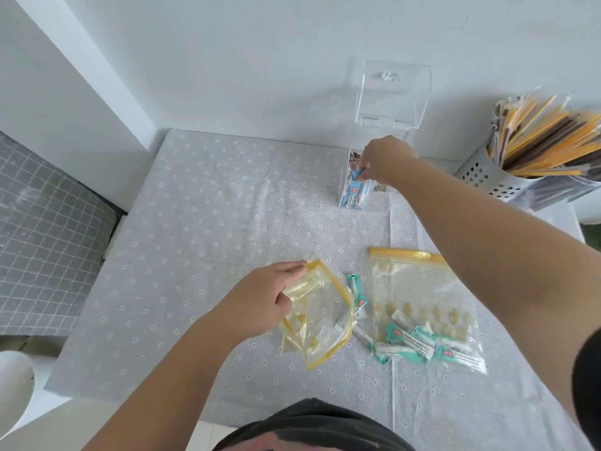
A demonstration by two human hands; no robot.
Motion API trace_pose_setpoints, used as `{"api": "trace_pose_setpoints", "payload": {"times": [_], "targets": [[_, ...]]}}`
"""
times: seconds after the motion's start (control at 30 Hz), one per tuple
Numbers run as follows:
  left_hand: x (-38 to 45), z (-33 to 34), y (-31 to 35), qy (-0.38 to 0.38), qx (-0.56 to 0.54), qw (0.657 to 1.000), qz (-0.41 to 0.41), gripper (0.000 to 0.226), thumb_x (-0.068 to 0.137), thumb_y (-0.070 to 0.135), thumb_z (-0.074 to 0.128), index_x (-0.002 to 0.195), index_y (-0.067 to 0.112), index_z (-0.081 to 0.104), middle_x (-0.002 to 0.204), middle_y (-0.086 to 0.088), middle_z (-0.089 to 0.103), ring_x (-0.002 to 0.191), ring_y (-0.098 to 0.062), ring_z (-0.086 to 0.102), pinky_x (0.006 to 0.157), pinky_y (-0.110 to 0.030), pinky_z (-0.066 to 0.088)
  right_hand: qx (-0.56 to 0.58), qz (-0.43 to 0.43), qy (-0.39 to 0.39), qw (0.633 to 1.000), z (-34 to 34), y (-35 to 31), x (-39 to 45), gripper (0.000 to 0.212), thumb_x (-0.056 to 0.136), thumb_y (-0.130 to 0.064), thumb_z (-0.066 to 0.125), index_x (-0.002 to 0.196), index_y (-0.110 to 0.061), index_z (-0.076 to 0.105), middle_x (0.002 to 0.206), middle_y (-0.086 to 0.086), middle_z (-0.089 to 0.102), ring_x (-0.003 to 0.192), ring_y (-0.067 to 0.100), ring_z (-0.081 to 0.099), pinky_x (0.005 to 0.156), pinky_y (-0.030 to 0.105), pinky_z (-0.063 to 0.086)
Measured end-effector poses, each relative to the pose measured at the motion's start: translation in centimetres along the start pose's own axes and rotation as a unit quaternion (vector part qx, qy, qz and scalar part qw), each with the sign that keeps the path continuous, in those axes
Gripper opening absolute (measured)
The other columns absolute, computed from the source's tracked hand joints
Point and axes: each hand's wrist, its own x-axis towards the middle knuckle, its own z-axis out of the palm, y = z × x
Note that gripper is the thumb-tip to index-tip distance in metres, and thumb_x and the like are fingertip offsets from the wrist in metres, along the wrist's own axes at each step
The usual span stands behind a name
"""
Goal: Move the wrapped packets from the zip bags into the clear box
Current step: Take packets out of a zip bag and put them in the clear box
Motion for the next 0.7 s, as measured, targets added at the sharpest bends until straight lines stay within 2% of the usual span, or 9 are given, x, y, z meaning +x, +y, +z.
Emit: {"api": "trace_pose_setpoints", "payload": {"times": [0.07,0.17,0.2,0.27,0.37,0.47,0.57,0.63,0.7], "targets": [[0.0,0.0,0.0,0.000,0.000,1.000,0.002,0.062,0.092,-0.003,0.045,0.147,0.025,0.040,0.153,0.022,0.031,0.106,0.015,0.037,0.061,0.000,0.037,0.004,0.016,-0.002,1.000,0.1,0.1,0.3,0.022,0.080,-0.035,0.075,0.100,-0.024,0.075,0.092,0.003,0.069,0.085,0.025,0.065,0.064,0.030,0.048],[0.2,0.0,0.0,0.000,-0.005,1.000,0.003,0.062,0.091,-0.003,0.045,0.147,0.025,0.040,0.153,0.023,0.031,0.078,0.024,0.051,0.058,-0.003,0.038,-0.005,0.038,-0.007,0.999,0.4,-0.1,0.9,0.025,0.081,-0.035,0.074,0.102,-0.023,0.072,0.092,0.002,0.064,0.083,0.024,0.060,0.063,0.031,0.044],[0.2,0.0,-0.1,0.004,-0.005,1.000,0.005,0.063,0.091,-0.004,0.045,0.146,0.026,0.040,0.153,0.023,0.031,0.088,0.022,0.049,0.058,-0.002,0.038,-0.010,0.045,-0.007,0.999,0.6,-0.3,1.1,0.025,0.082,-0.034,0.074,0.103,-0.021,0.072,0.091,0.003,0.062,0.083,0.025,0.059,0.064,0.031,0.044],[0.4,0.2,-0.2,0.010,-0.002,1.000,0.009,0.063,0.091,-0.004,0.045,0.146,0.026,0.041,0.153,0.023,0.031,0.115,0.008,0.026,0.058,0.000,0.037,-0.022,0.055,-0.006,0.998,1.0,-0.3,1.6,0.024,0.083,-0.029,0.071,0.105,-0.017,0.071,0.090,0.004,0.060,0.082,0.027,0.057,0.066,0.032,0.045],[0.6,0.1,-0.5,0.015,0.000,1.000,0.008,0.062,0.091,-0.003,0.045,0.146,0.026,0.041,0.152,0.023,0.032,0.118,-0.001,0.022,0.059,0.001,0.036,-0.040,0.058,-0.004,0.997,1.6,-0.3,1.9,0.021,0.085,-0.024,0.068,0.104,-0.016,0.070,0.089,0.004,0.060,0.080,0.028,0.058,0.066,0.033,0.045],[0.7,0.0,-0.4,0.014,-0.001,1.000,0.004,0.062,0.091,-0.003,0.044,0.146,0.026,0.041,0.153,0.024,0.031,0.110,0.012,0.036,0.058,0.000,0.037,-0.034,0.053,0.007,0.998,1.9,-0.1,2.1,0.022,0.085,-0.024,0.066,0.106,-0.017,0.070,0.093,0.004,0.063,0.086,0.029,0.061,0.067,0.033,0.047],[0.6,-0.1,-0.4,0.018,-0.008,1.000,0.002,0.062,0.091,-0.003,0.044,0.146,0.026,0.041,0.153,0.024,0.032,0.110,0.008,0.037,0.059,0.001,0.037,0.053,0.049,0.000,0.997,1.4,0.8,1.0,0.027,0.083,-0.032,0.071,0.109,-0.024,0.071,0.106,-0.002,0.069,0.093,0.023,0.065,0.073,0.032,0.050],[0.5,-0.1,-0.3,0.019,-0.028,0.999,-0.006,0.062,0.092,-0.002,0.044,0.146,0.028,0.041,0.152,0.025,0.032,0.092,0.016,0.051,0.060,-0.001,0.038,0.147,0.054,0.054,0.986,0.9,1.6,-1.4,0.023,0.083,-0.025,0.071,0.105,-0.028,0.072,0.097,-0.007,0.068,0.079,0.016,0.062,0.071,0.029,0.051],[0.5,-0.1,-0.4,0.031,-0.041,0.999,-0.018,0.062,0.091,0.000,0.044,0.146,0.030,0.041,0.151,0.026,0.033,0.080,0.016,0.055,0.061,-0.003,0.039,0.226,0.039,0.120,0.966,1.1,1.6,-5.3,0.022,0.086,-0.019,0.066,0.106,-0.027,0.071,0.073,-0.008,0.060,0.062,0.012,0.051,0.063,0.026,0.046]]}}
